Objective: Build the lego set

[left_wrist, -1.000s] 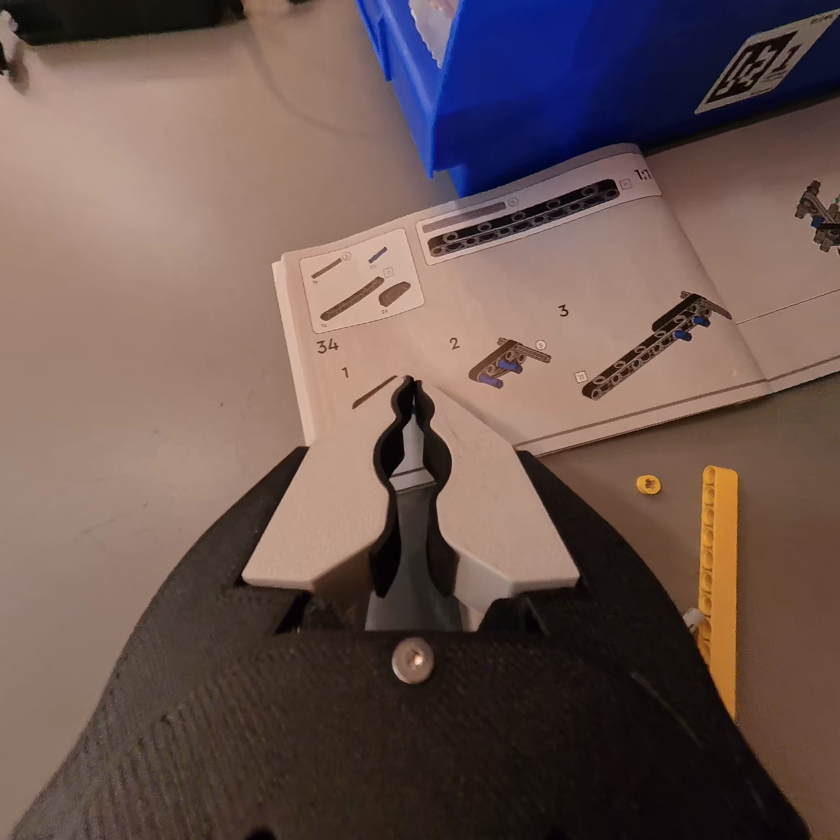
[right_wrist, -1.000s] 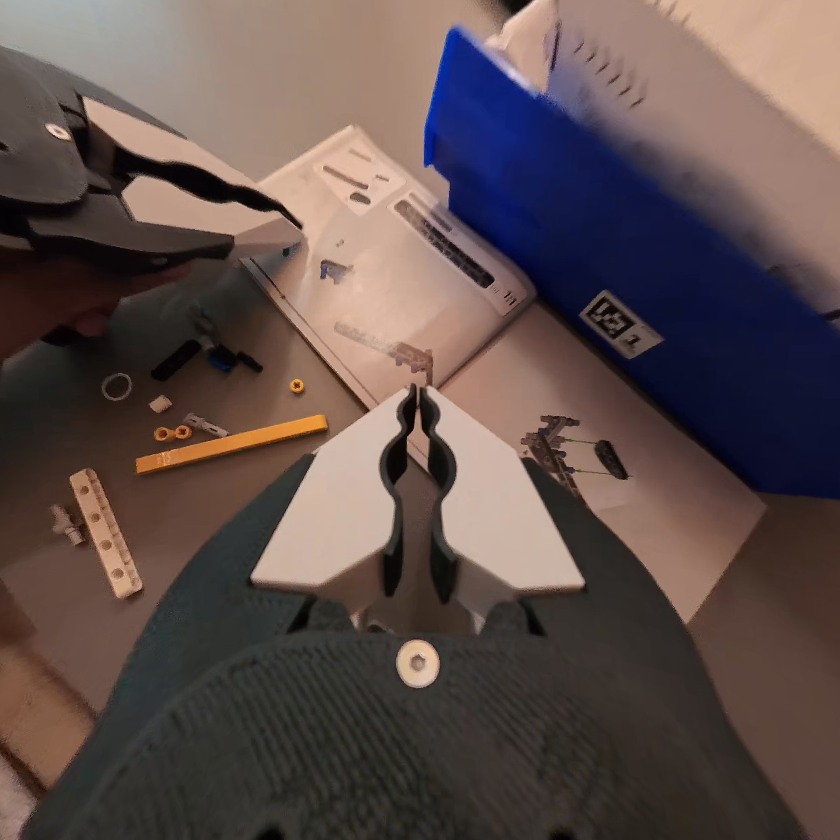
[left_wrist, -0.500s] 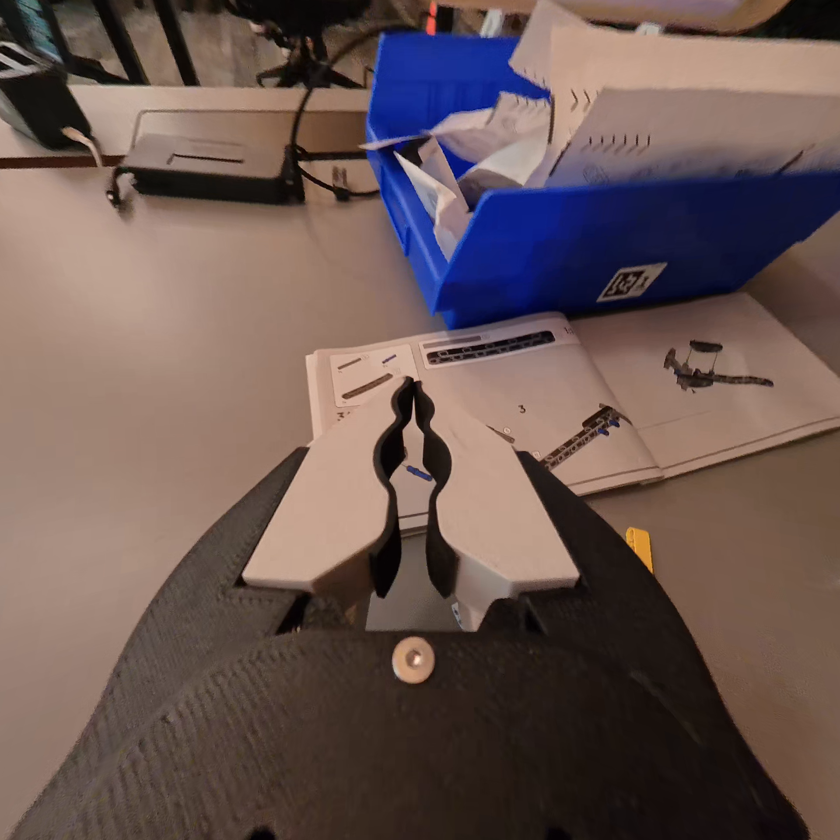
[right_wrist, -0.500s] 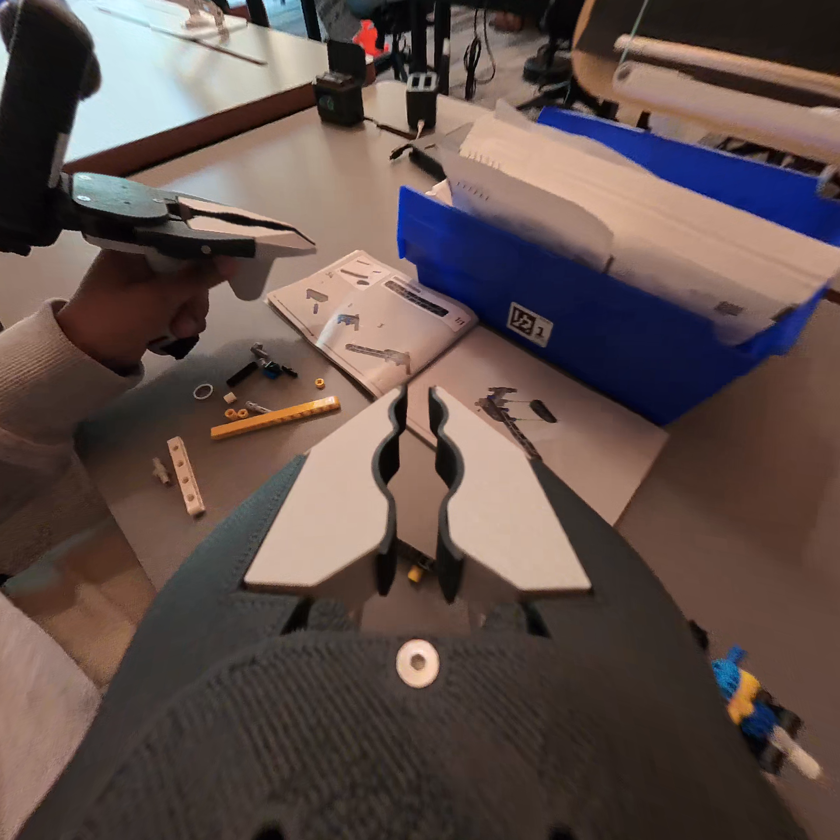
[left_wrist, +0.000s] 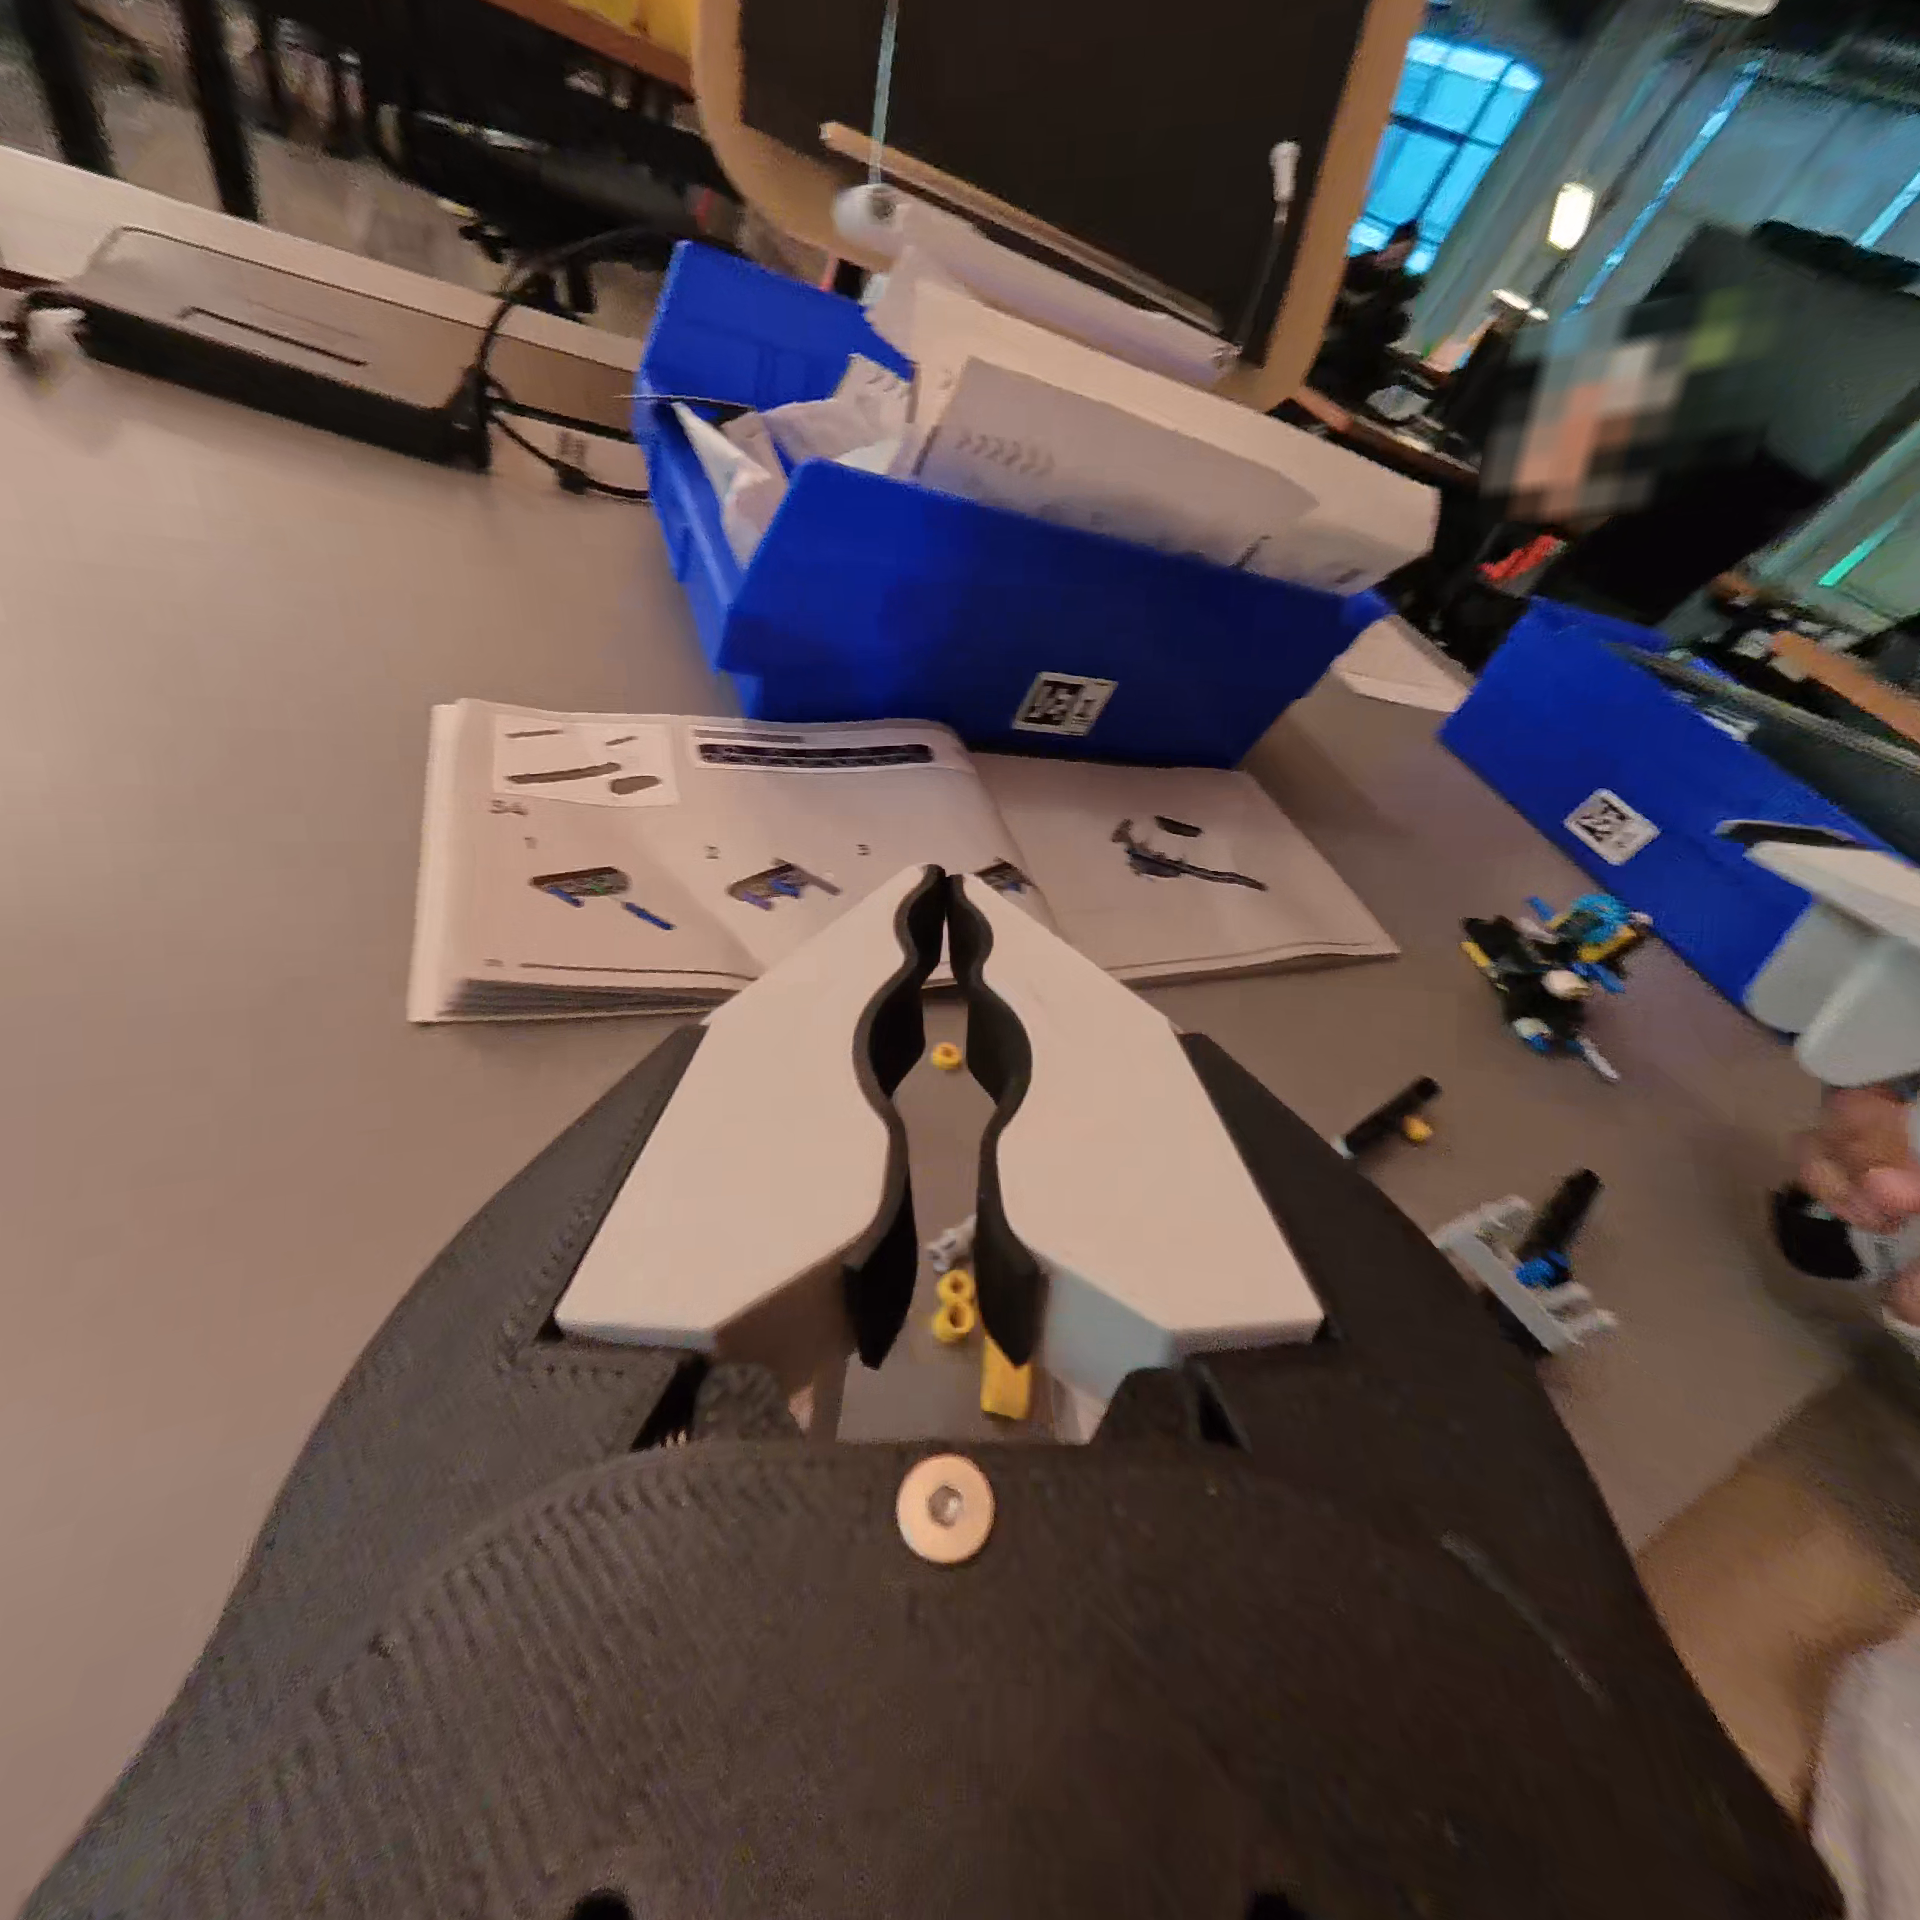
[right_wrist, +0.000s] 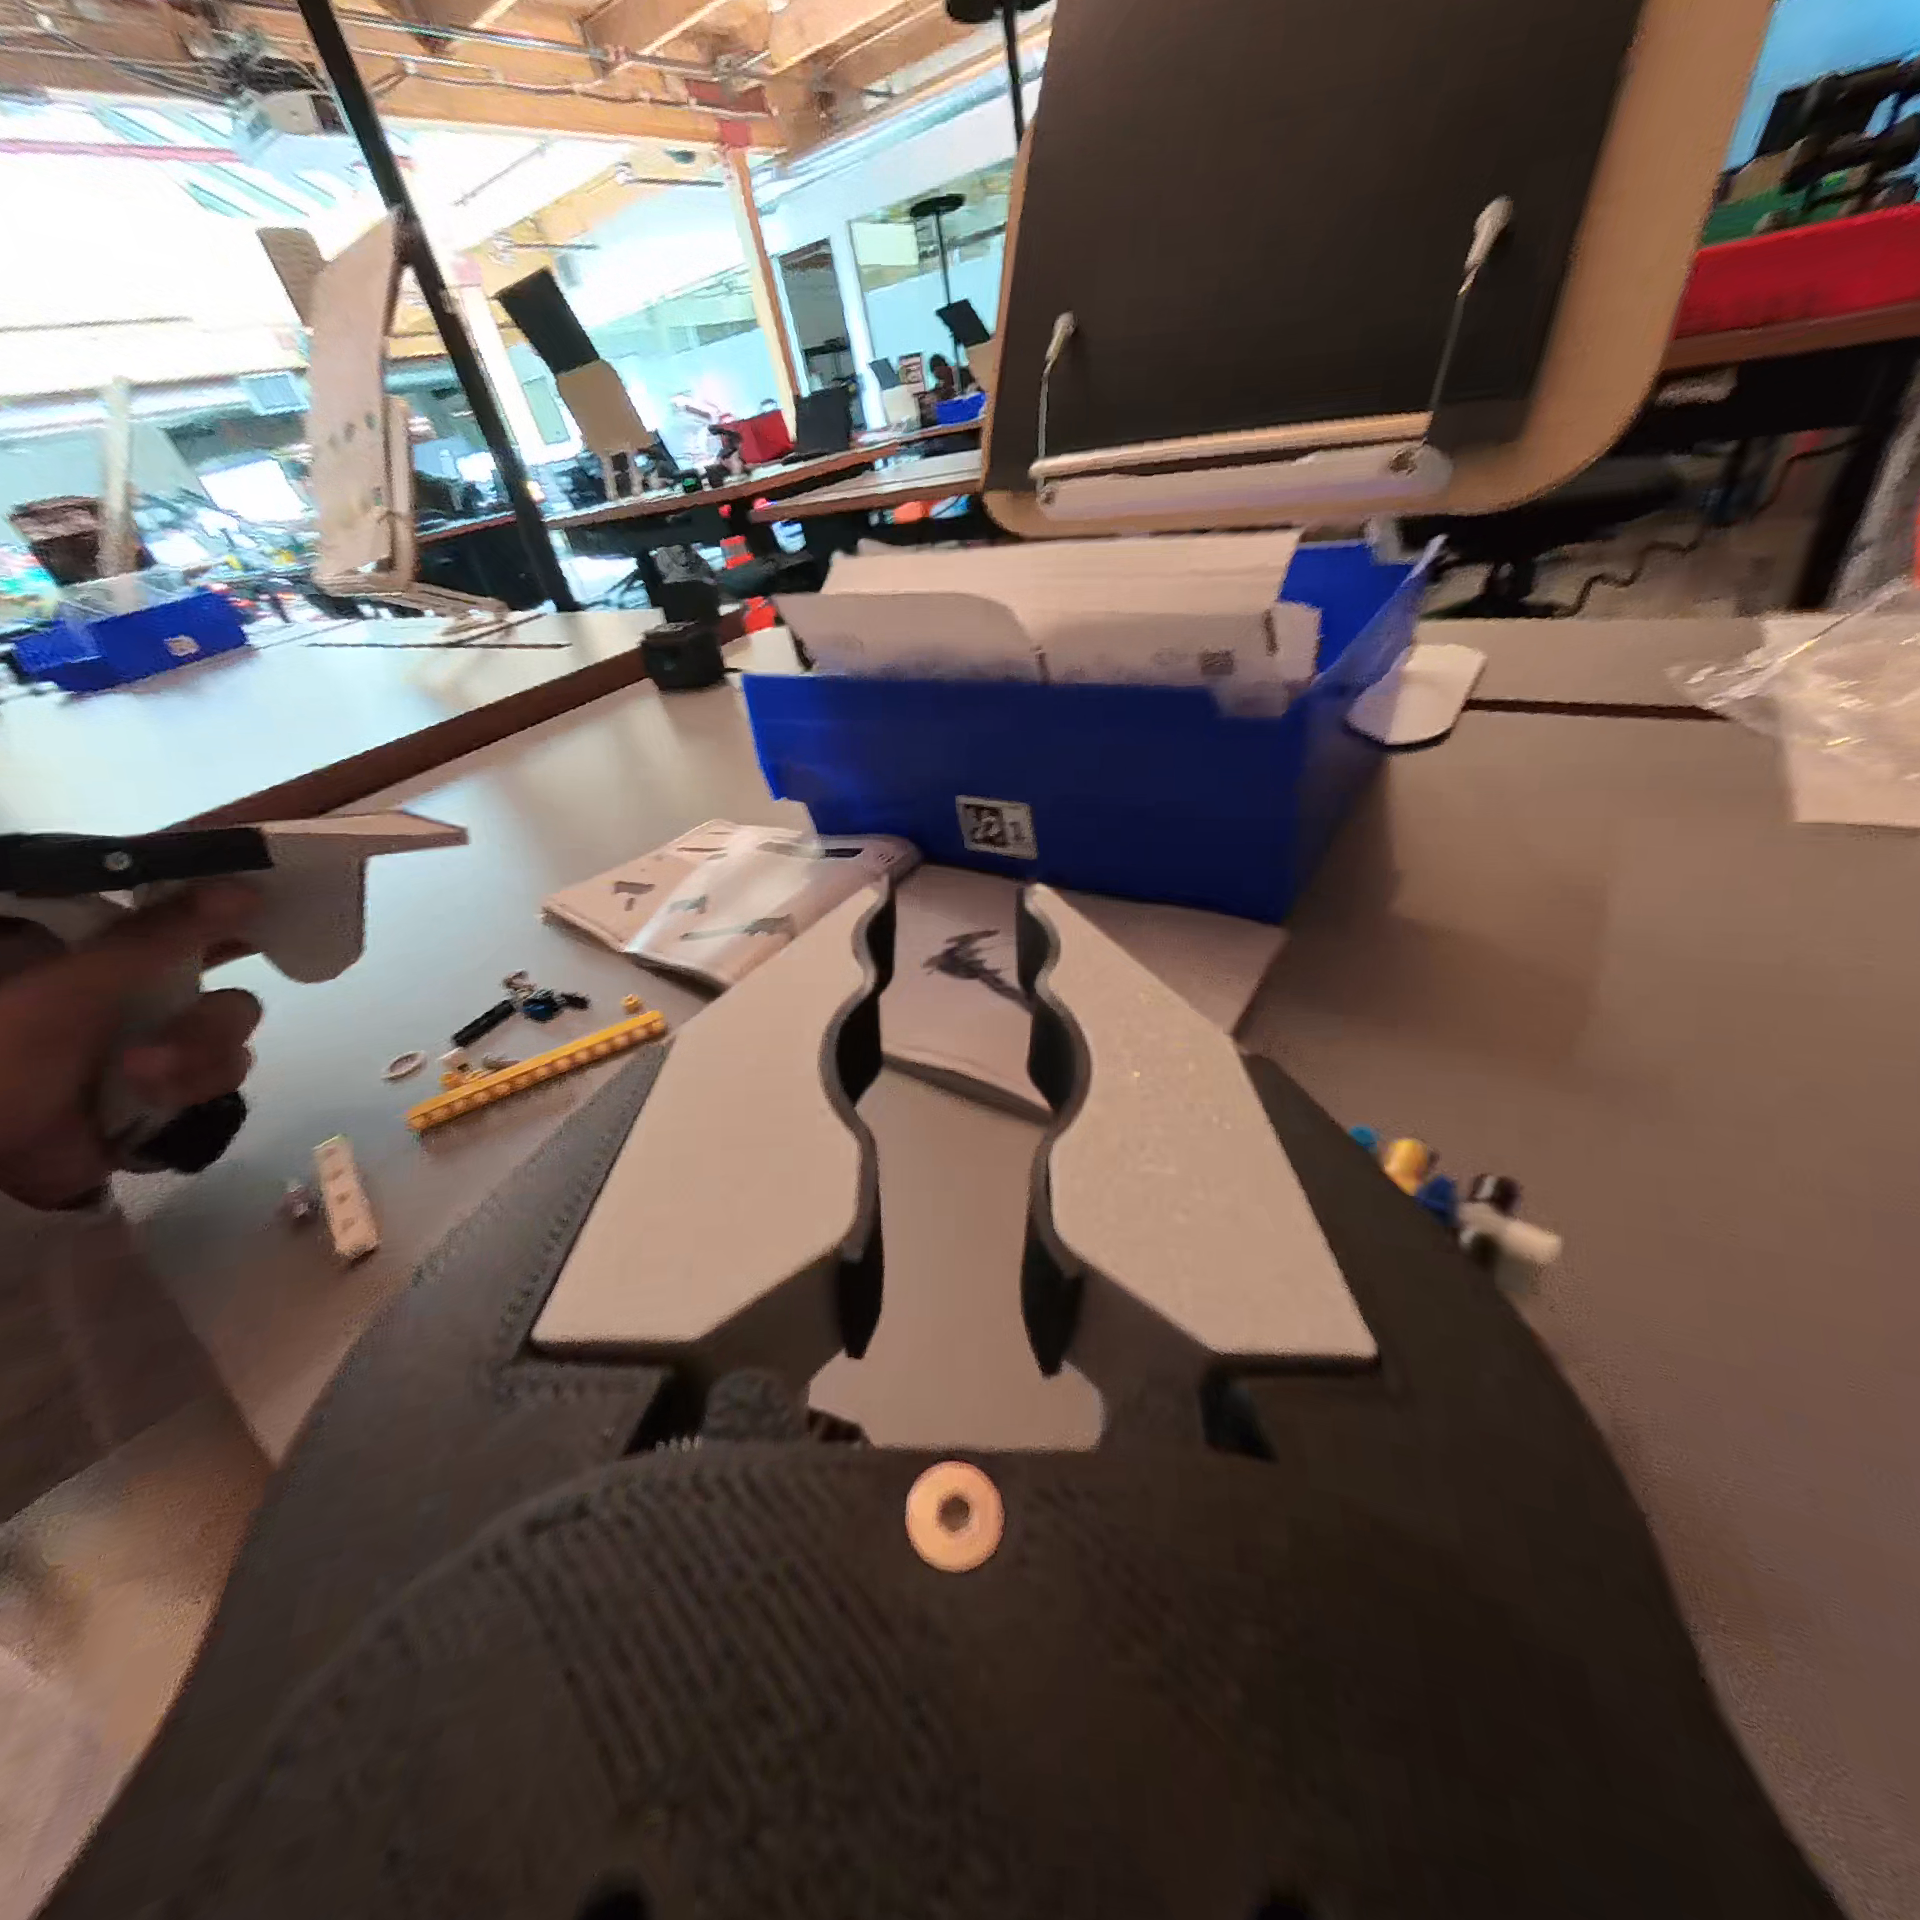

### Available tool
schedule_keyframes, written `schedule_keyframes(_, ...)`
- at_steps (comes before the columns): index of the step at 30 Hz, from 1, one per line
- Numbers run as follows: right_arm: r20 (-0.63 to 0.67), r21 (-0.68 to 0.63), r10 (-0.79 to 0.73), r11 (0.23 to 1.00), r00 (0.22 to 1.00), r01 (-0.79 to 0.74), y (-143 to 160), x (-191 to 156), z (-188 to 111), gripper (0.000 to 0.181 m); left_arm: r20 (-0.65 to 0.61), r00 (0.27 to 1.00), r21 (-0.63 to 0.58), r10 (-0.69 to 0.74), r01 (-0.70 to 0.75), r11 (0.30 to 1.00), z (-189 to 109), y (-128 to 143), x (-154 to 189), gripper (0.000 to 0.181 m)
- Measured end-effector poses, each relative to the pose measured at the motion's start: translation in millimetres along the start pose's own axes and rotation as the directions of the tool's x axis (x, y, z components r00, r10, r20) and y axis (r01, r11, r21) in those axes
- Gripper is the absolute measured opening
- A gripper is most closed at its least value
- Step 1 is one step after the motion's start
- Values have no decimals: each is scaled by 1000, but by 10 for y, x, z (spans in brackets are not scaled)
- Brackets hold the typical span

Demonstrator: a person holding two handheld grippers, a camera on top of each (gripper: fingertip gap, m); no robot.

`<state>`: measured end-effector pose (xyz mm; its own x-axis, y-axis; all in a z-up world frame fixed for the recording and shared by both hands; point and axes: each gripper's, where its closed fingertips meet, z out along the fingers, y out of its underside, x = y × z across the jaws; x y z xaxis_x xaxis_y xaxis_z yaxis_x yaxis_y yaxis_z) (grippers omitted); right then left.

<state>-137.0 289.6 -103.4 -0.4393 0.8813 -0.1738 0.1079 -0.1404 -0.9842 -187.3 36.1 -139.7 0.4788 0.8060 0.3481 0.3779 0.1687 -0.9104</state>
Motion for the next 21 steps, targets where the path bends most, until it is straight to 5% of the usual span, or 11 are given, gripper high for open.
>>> schedule_keyframes(3,39,-48,6,999,999,-4,86,-147,49,22,-103,993,-38,64,-68,997,52,-53,285,0)
schedule_keyframes(8,-4,-58,34,998,999,-34,180,-153,133,23,-63,987,-66,151,-155,986,337,-2,215,0)
schedule_keyframes(16,-31,-44,-35,998,999,34,96,-10,55,18,-203,938,142,282,-257,956,251,-175,460,0)
schedule_keyframes(21,5,-28,-54,998,999,54,4,-14,111,17,-267,937,169,226,-185,968,197,-222,551,0)
